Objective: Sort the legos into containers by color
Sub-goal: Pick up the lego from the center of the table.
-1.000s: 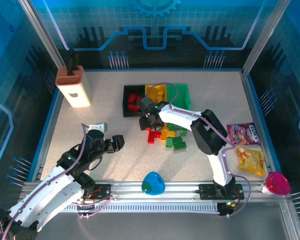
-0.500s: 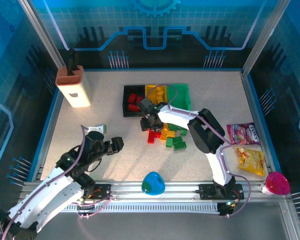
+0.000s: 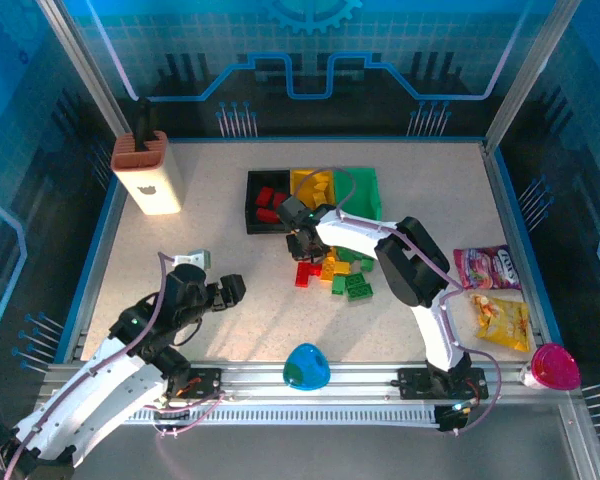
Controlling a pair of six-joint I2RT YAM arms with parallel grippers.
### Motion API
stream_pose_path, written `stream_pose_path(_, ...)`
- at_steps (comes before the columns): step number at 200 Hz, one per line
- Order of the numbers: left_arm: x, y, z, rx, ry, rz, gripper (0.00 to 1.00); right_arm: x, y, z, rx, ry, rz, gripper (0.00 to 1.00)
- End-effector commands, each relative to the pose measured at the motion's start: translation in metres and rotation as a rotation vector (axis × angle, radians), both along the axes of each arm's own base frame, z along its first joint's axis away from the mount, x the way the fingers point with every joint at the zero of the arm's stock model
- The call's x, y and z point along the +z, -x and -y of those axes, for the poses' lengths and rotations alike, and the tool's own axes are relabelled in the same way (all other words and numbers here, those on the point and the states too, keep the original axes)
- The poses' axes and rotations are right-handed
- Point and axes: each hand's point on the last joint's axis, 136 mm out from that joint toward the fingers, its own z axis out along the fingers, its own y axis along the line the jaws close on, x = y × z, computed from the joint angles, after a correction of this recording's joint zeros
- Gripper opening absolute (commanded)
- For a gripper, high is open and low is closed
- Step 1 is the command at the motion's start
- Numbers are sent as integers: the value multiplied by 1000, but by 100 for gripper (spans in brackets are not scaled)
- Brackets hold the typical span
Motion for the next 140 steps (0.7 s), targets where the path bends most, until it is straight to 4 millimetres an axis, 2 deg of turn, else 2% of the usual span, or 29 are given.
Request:
stream_pose_path(1, -8, 5, -2, 4, -17, -29, 84, -6, 10, -14, 34, -4, -17, 25)
stream_pose_path(47, -9, 4, -2, 2, -18, -24, 84, 13, 19, -20, 69, -22, 17, 19)
stream_pose_path(98, -28, 5, -5, 12, -30, -37, 84, 42, 29, -33, 116, -68, 49, 15)
stream_pose_path(140, -33, 1, -4, 9, -51, -39, 84, 65, 31, -39, 141, -95, 81, 14)
